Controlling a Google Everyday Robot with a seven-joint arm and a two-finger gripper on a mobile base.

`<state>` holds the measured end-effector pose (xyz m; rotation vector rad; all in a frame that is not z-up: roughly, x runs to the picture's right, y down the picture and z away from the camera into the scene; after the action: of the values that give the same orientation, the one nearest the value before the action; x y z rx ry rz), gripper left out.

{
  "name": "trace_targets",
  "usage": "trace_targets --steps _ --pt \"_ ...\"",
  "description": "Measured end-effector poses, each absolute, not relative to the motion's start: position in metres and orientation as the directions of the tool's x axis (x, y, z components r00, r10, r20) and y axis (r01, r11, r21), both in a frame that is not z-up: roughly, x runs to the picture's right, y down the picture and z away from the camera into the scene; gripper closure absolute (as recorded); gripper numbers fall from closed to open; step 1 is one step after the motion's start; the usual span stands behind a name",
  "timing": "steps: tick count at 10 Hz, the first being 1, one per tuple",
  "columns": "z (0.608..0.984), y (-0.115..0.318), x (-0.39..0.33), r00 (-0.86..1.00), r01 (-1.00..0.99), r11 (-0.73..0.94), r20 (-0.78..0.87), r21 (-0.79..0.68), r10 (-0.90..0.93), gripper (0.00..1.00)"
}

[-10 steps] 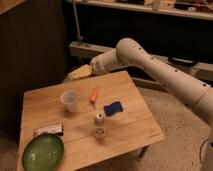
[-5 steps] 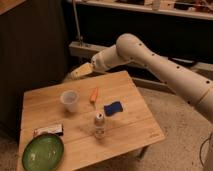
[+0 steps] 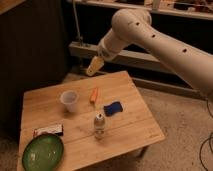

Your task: Place the white sponge in the ceramic cup

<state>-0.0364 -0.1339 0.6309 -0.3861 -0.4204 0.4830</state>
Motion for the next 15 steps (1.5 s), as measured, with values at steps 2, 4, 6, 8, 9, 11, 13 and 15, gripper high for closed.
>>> trace_targets --steps 2,4,6,8,9,11,13,15 --pt "0.631 -0.134 -0.035 0.804 -0.364 0.817 0.292 -0.448 0.518 0.2" --pt "0.632 -0.133 -0.036 0.804 -0.363 0.817 0.292 -0.449 0.518 0.2" --pt "0.635 -0.128 -0.036 0.809 -0.358 0.814 0.284 -0.456 0.515 0.2" --pt "0.654 -0.105 -0.03 0.817 -0.354 0.811 0.269 -0.465 0.511 0.2" --pt "0.665 -0.09 -0.026 0.817 -0.352 0.812 0.27 -0.466 0.509 0.2" --pt "0.688 -0.054 -0.013 0.821 -0.337 0.815 0.276 -0.471 0.499 0.2" --pt "0.705 -0.023 0.007 0.822 -0.339 0.808 0.267 -0.481 0.503 0.2" --pt "0.72 -0.004 0.033 0.82 -0.348 0.794 0.248 -0.499 0.516 0.2"
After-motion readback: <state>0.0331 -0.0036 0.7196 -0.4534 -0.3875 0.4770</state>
